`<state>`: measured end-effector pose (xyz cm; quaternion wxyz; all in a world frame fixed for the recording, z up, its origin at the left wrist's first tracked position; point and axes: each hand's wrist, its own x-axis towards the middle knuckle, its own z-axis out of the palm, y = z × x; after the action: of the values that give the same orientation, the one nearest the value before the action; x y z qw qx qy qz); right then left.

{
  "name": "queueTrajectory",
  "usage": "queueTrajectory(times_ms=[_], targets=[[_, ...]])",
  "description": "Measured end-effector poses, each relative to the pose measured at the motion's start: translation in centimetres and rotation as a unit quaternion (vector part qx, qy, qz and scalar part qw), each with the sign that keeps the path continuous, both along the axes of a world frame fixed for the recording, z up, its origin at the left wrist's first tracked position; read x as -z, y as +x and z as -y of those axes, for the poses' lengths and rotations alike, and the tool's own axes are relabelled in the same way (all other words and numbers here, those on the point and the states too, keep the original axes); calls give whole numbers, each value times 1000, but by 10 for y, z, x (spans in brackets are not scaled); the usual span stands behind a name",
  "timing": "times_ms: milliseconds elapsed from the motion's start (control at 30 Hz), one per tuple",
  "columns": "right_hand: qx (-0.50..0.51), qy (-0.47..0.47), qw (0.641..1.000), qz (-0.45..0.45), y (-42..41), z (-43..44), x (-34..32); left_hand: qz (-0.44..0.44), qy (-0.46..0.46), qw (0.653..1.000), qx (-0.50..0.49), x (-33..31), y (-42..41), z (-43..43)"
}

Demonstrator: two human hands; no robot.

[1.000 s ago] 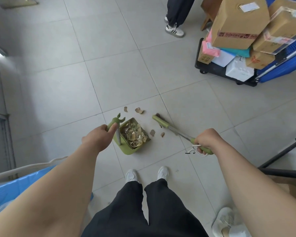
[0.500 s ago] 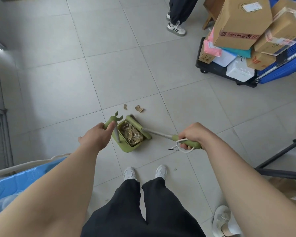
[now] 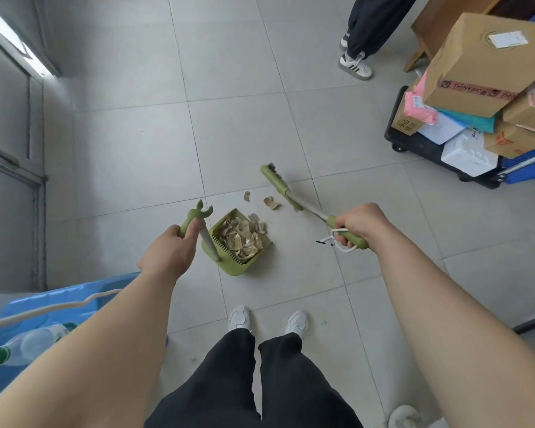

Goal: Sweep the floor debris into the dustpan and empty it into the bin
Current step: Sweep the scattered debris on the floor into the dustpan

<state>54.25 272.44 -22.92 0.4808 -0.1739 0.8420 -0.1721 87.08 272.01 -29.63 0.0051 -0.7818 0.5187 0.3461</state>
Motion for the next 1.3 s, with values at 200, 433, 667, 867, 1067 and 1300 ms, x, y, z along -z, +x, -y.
queueTrajectory(times_ms=[200,433,667,867,1067,1300], targets=[[-101,43,993,-52,15,32,44,-4,5,1000,-20,5,1,9],[-207,92,974,-28,30,35,56,-6,23,999,-38,7,-4,21],[-292,129,948,-6,35,34,11,-17,48,998,-34,1,-14,24],[-313,104,944,-15,10,42,-34,-32,48,997,-43,0,-9,19],[-272,83,958,-38,-6,38,-42,-39,54,996,-59,1,4,11],[-217,54,973,-60,8,47,-15,-24,50,997,-52,2,11,9]])
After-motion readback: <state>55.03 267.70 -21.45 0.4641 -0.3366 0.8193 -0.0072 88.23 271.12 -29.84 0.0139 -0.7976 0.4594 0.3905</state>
